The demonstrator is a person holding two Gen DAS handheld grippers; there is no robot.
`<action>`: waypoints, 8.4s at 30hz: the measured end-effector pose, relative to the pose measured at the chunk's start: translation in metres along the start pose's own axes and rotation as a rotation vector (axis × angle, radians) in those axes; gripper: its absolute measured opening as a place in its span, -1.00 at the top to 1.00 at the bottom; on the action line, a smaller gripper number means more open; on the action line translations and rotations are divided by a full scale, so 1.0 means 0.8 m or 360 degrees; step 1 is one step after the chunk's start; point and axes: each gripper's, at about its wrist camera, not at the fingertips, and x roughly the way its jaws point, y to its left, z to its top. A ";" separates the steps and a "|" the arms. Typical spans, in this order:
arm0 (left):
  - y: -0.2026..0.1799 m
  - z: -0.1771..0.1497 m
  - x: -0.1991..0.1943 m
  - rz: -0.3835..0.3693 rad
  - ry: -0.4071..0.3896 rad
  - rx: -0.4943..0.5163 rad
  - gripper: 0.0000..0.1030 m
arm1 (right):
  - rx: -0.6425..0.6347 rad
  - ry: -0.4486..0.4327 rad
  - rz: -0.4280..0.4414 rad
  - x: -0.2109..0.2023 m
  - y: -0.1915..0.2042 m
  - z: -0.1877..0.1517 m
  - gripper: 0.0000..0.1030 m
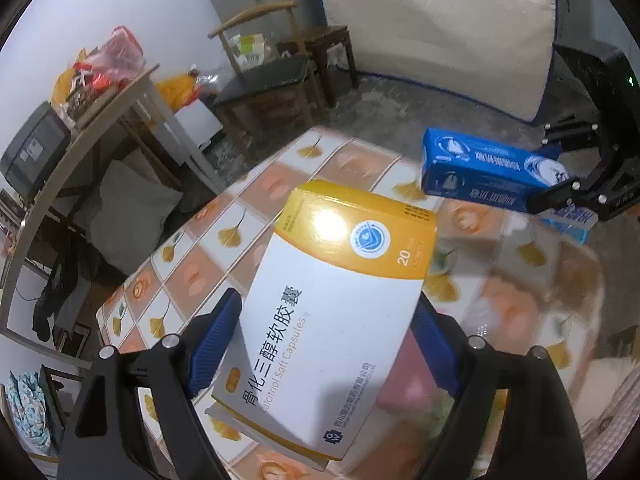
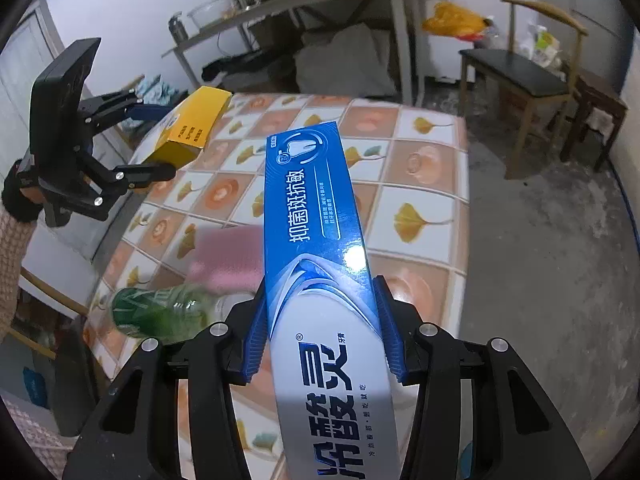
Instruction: Collect trash
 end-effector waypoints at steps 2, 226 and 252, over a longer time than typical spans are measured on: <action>-0.023 0.012 -0.016 -0.0031 -0.0026 -0.0016 -0.58 | 0.0022 -0.0028 -0.0008 -0.017 -0.004 -0.011 0.11; -0.141 -0.297 -0.073 0.0042 -0.0135 -0.1321 -0.10 | 0.0339 -0.0009 -0.0029 0.107 0.168 -0.111 0.98; -0.152 -0.293 -0.074 0.0042 -0.0110 -0.1279 -0.10 | 0.0347 -0.0024 -0.0039 0.098 0.166 -0.112 0.98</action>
